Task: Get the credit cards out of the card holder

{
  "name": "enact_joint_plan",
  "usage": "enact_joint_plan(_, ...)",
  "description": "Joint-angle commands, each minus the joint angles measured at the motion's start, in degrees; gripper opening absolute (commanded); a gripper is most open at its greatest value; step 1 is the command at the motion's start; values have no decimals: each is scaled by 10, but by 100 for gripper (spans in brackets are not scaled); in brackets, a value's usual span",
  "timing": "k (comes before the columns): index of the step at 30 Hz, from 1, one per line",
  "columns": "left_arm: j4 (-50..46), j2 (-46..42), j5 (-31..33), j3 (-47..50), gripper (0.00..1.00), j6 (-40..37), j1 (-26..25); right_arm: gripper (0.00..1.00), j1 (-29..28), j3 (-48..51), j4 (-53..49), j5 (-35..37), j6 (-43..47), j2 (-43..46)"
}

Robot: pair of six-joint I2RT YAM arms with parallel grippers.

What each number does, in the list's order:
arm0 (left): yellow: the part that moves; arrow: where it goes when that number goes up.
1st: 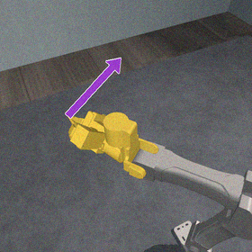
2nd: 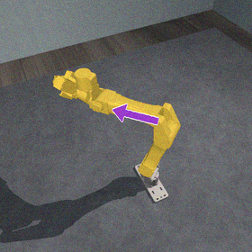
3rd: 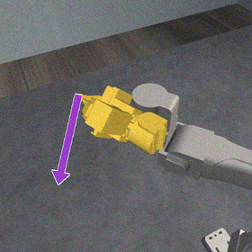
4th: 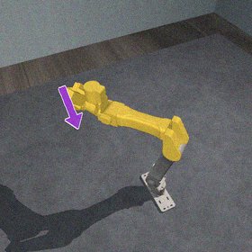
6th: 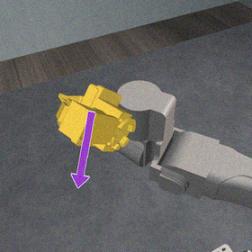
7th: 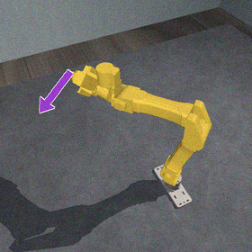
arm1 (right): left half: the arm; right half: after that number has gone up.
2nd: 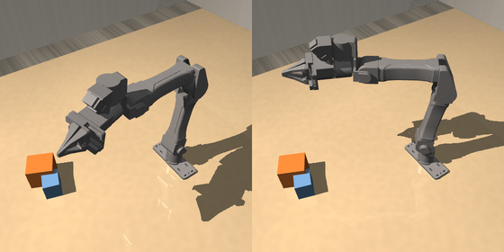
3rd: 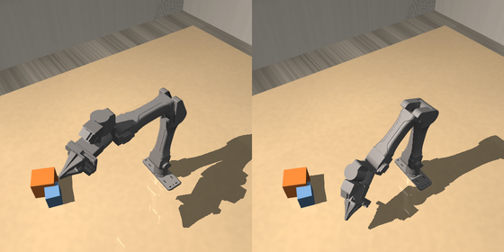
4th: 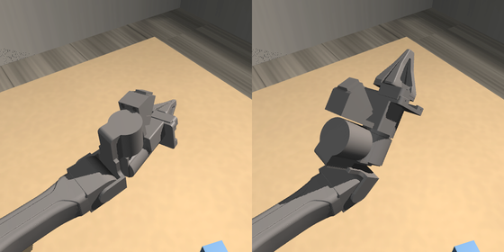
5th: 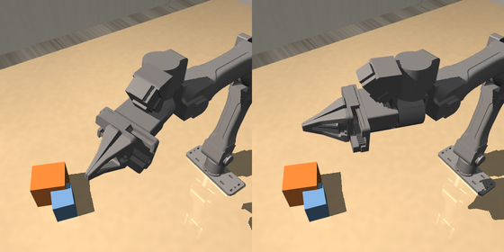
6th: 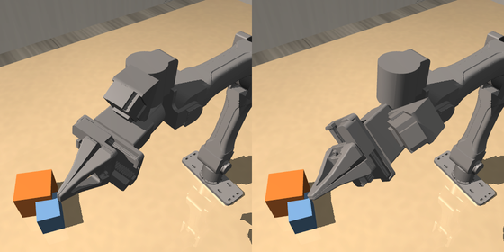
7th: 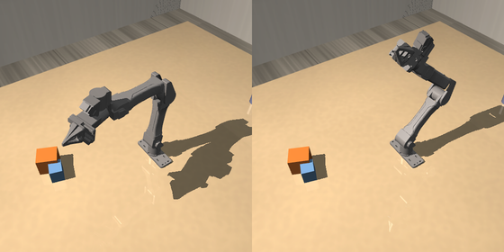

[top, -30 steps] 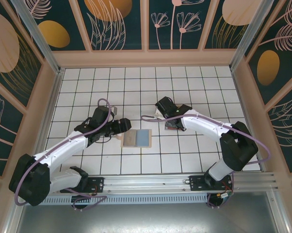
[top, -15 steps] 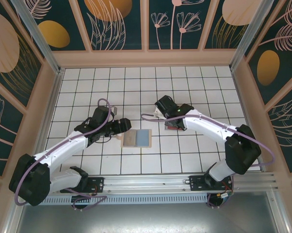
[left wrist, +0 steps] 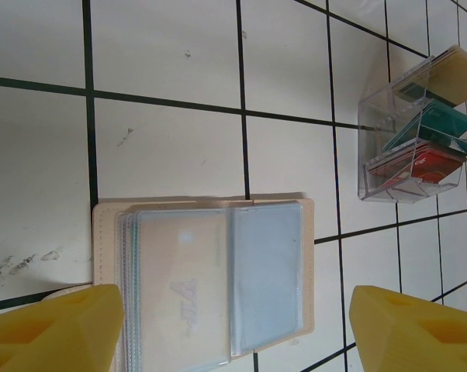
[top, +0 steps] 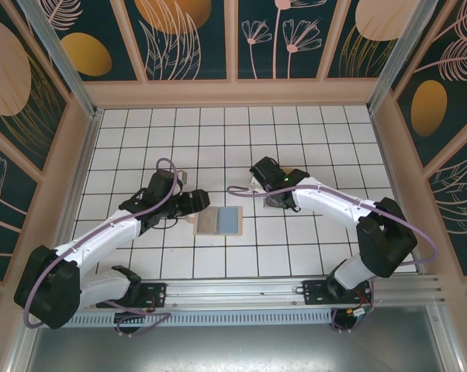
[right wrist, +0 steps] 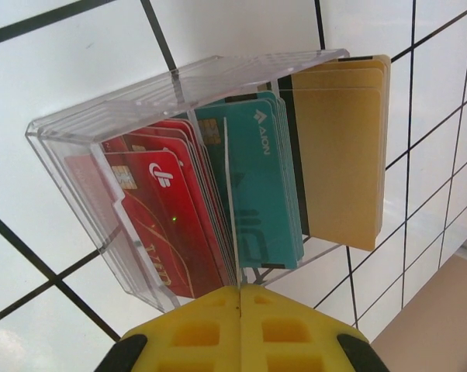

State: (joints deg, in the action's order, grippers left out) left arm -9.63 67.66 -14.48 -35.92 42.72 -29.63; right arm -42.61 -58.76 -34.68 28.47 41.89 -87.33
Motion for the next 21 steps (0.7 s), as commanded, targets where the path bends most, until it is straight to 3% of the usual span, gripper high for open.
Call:
enact_joint_plan(1,7,-3,1,5,77,1,0,0,3,0,15,2,2,-16)
enact_joint_plan(4,6,-4,2,5,77,1,1,5,6,0,34,24,3,-20)
enact_joint_plan(6,6,-5,3,6,77,1,0,26,13,1,50,43,4,-23)
enact_joint_plan(8,6,-5,4,6,77,1,0,31,22,0,71,63,4,-26)
enact_joint_plan(16,6,-4,6,5,77,1,0,30,41,-28,87,84,-28,-15)
enact_joint_plan(21,6,1,6,4,78,2,0,30,33,-84,26,10,-184,-8)
